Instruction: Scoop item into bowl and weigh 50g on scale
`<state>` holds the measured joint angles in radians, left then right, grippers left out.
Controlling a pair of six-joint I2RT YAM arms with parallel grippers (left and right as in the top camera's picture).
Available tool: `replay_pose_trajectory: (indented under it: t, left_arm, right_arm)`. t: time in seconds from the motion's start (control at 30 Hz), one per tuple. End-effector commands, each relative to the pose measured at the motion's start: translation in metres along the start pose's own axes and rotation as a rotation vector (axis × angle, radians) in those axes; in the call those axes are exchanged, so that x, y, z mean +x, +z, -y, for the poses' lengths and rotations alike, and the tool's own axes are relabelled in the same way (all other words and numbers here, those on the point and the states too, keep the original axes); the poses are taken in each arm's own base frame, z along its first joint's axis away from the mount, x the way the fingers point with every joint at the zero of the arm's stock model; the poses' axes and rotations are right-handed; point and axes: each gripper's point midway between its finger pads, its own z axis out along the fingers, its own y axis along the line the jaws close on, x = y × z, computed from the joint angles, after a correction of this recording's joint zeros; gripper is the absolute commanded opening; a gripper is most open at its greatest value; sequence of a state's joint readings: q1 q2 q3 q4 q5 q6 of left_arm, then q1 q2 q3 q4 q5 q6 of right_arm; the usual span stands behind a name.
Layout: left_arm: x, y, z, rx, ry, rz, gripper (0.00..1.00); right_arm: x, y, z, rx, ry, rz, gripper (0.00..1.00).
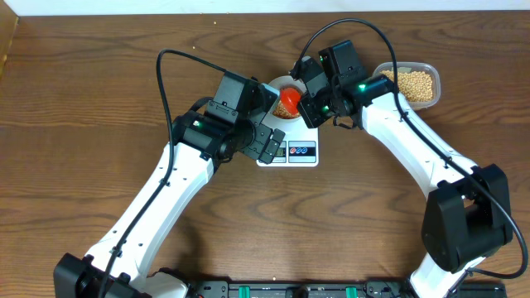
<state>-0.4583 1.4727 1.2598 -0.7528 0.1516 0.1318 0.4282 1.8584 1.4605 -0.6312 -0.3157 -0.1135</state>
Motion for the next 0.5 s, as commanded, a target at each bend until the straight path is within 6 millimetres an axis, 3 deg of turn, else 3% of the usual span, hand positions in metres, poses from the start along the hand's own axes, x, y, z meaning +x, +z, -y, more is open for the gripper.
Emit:
replay_pose_trajectory:
  t: [0.0, 0.47]
  left_arm:
    - [0.0012, 0.0017, -0.0011, 0.0, 0.002, -0.008, 0.98]
    - [0.0012, 0.0017, -0.0012, 0.0, 0.002, -0.008, 0.98]
  right_arm:
    - [-0.0016, 0.003, -0.0012, -0.001, -0.01, -0.003, 0.01]
    - [-0.0019, 0.0029, -0.0075, -0.038, 0.013, 0.0, 0.01]
